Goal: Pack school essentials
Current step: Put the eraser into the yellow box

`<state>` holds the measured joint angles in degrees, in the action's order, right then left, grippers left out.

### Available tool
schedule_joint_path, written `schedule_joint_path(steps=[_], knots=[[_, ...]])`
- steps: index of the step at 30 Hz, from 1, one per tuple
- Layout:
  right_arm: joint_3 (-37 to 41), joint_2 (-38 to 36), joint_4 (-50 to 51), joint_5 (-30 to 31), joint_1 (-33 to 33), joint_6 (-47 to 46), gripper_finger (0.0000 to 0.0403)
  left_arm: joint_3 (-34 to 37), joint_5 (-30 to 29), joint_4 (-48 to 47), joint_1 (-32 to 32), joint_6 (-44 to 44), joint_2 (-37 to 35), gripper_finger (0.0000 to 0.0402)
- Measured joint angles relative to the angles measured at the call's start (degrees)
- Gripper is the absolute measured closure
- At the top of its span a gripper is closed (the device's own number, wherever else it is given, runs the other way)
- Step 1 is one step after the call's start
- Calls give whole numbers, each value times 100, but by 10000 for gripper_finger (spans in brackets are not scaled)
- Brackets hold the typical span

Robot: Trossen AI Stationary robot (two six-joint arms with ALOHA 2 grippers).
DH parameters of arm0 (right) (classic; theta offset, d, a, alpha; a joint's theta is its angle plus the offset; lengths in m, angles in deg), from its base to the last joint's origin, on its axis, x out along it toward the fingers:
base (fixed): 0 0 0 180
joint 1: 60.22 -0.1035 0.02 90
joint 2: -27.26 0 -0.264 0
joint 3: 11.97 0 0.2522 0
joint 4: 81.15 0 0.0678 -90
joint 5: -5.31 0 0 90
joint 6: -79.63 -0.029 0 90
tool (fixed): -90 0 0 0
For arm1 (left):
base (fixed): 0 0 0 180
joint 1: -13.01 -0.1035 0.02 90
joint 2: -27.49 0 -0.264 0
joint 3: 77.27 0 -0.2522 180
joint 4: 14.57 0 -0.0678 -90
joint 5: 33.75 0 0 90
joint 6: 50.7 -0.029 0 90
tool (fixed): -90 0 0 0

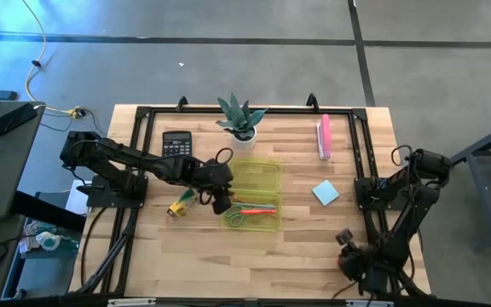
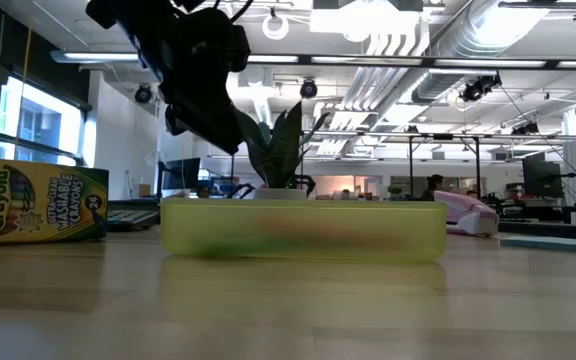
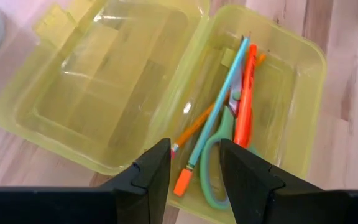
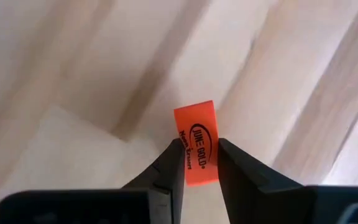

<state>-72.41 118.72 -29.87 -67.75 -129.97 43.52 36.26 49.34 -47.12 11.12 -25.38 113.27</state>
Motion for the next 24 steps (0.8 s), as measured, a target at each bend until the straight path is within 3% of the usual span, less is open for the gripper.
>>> schedule_joint_path(steps=[7, 14, 20, 24], knots=[[-175, -7, -91, 1553, 544, 57, 331, 2, -95, 549, 2, -422, 0, 275], [-491, -20, -211, 3236, 1602, 271, 331, 1, -147, 835, 2, -910, 0, 275], [-894, -22, -846, 3364, 2641, 1148, 331, 0, -149, 823, 13, -1017, 0, 275], [-1162, -28, -1199, 2850, 3271, 1446, 331, 0, -147, 743, 13, -1143, 0, 275]])
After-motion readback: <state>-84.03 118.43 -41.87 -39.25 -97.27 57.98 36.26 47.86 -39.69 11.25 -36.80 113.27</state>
